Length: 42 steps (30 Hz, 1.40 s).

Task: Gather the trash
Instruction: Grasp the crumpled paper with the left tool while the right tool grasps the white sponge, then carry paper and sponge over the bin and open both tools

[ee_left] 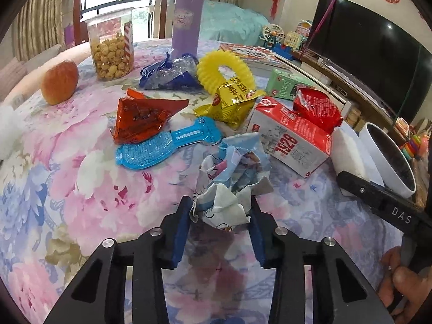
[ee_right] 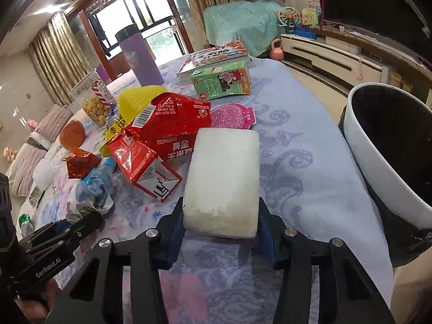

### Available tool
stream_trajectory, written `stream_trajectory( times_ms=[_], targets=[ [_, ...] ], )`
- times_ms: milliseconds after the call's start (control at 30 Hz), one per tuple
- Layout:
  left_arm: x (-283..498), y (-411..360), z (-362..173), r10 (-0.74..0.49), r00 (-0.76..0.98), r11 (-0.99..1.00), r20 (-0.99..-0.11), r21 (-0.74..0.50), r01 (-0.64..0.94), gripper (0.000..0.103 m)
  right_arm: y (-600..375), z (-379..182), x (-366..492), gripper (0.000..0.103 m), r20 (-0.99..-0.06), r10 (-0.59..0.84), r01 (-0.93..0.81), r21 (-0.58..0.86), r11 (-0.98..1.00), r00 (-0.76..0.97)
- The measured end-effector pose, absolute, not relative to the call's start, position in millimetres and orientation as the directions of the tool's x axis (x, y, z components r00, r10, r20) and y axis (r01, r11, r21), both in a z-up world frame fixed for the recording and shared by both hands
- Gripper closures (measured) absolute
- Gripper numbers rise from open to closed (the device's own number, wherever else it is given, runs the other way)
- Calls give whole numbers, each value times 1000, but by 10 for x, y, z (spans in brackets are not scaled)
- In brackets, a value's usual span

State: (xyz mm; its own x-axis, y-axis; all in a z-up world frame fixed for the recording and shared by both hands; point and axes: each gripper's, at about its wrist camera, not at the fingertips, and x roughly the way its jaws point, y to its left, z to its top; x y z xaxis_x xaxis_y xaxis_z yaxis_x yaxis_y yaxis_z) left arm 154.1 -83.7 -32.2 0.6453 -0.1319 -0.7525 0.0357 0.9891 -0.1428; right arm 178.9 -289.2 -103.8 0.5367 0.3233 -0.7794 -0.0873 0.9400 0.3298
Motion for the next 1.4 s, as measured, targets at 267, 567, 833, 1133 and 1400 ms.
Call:
stream_trajectory(
  times_ms=[267, 567, 833, 1133, 1400],
  targets=[
    [1420, -1024, -291, -175, 633, 984, -754, -152, 91, 67, -3039, -980, 1634, 55, -769, 340, -91, 348, 933, 541],
    [1341, -1317, -189, -232, 626, 972, -744, -154, 178, 67, -3264, -870, 1476, 55, -758, 336, -82, 353, 932, 559],
    [1341, -1538, -144, -264, 620, 962, -739, -154, 226, 67, -3475, -777, 1348, 55, -749, 323, -67, 351, 934, 579],
    [1400, -1877, -83, -299, 615, 947, -730, -144, 289, 67, -3767, -706, 1257, 55, -744, 287, -21, 345, 939, 603],
    [1476, -2141, -1, -329, 613, 931, -718, -137, 339, 67, -3971, -648, 1199, 55, -740, 256, 14, 338, 941, 622]
  ],
)
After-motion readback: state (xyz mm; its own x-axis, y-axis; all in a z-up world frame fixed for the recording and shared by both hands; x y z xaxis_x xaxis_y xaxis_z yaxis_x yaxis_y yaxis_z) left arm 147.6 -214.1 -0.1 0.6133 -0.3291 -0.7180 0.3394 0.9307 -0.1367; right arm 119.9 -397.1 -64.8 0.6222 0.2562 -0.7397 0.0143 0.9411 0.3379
